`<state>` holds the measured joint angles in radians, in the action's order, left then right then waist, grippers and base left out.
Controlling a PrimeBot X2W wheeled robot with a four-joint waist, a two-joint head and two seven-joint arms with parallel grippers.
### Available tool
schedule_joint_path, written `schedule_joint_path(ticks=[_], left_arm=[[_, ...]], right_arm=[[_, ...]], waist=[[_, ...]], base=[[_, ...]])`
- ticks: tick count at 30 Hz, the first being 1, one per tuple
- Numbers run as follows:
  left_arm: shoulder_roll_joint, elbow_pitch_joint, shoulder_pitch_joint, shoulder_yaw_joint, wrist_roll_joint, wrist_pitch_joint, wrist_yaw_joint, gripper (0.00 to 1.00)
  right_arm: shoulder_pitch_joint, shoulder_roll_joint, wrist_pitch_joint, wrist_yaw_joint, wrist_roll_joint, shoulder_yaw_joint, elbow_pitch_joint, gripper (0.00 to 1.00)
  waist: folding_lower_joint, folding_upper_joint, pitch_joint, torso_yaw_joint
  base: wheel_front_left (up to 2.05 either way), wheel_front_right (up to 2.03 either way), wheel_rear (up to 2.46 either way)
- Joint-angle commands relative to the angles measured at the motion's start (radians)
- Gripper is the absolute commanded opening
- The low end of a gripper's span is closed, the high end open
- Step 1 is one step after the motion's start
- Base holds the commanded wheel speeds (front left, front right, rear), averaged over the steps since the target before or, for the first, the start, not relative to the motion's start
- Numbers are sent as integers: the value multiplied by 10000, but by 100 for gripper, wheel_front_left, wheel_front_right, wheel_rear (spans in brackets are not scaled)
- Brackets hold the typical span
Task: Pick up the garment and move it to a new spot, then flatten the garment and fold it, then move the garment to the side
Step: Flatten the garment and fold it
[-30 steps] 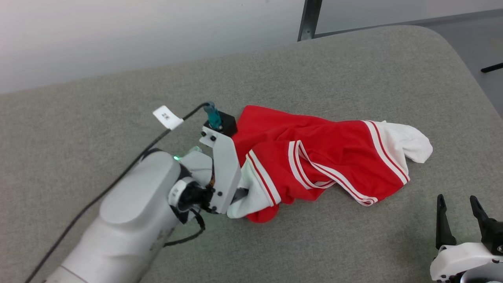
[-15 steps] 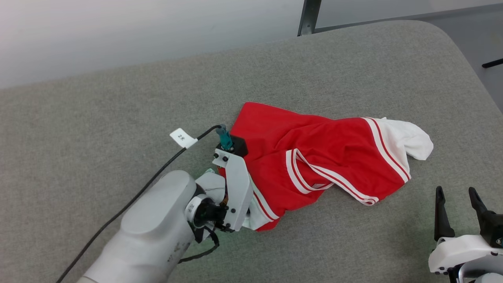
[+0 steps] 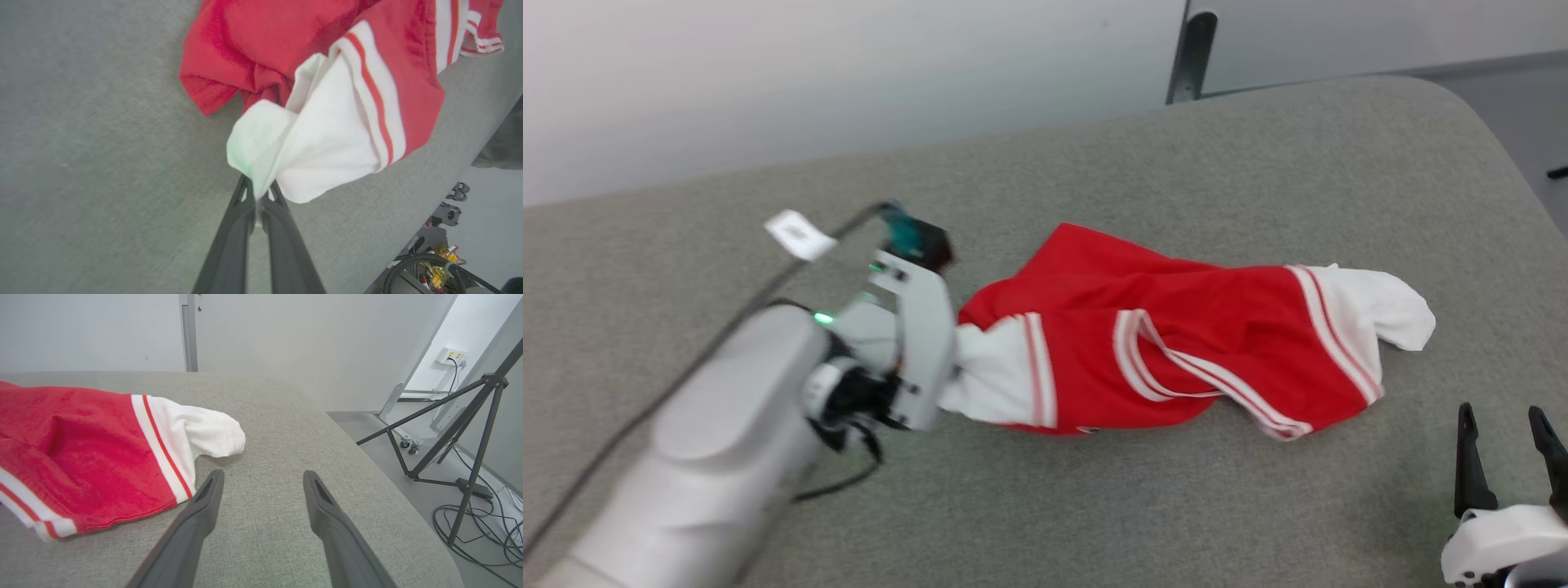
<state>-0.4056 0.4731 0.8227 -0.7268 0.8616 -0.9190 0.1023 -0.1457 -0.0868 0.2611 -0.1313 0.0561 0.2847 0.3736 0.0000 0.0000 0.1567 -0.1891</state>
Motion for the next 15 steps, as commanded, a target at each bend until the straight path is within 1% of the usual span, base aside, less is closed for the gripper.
schedule_joint_path(ticks=[1,5,10,12,15], left_arm=[[-235,-101,84,114,-55,41,-94,0],[-1076,-695,60,527,-144,205,-391,0],[-2095,-1156,-6,990,-394,672,-607,0],[-2406,-1251,-221,1146,-423,836,-708,0],[-2710,-1452,-774,1307,-203,872,-939,0]], right_arm=[[163,-44,42,10,34,18,-23,100],[339,-128,46,10,62,-4,-78,100],[427,-148,47,10,125,-72,-148,100],[477,-144,28,10,148,-98,-156,100],[566,-140,0,10,180,-95,-181,100]], waist=[[0,0,-257,258],[0,0,-460,544],[0,0,-650,809],[0,0,-726,871],[0,0,-790,955]], base=[[0,0,0],[0,0,0],[0,0,0],[0,0,0],[0,0,0]])
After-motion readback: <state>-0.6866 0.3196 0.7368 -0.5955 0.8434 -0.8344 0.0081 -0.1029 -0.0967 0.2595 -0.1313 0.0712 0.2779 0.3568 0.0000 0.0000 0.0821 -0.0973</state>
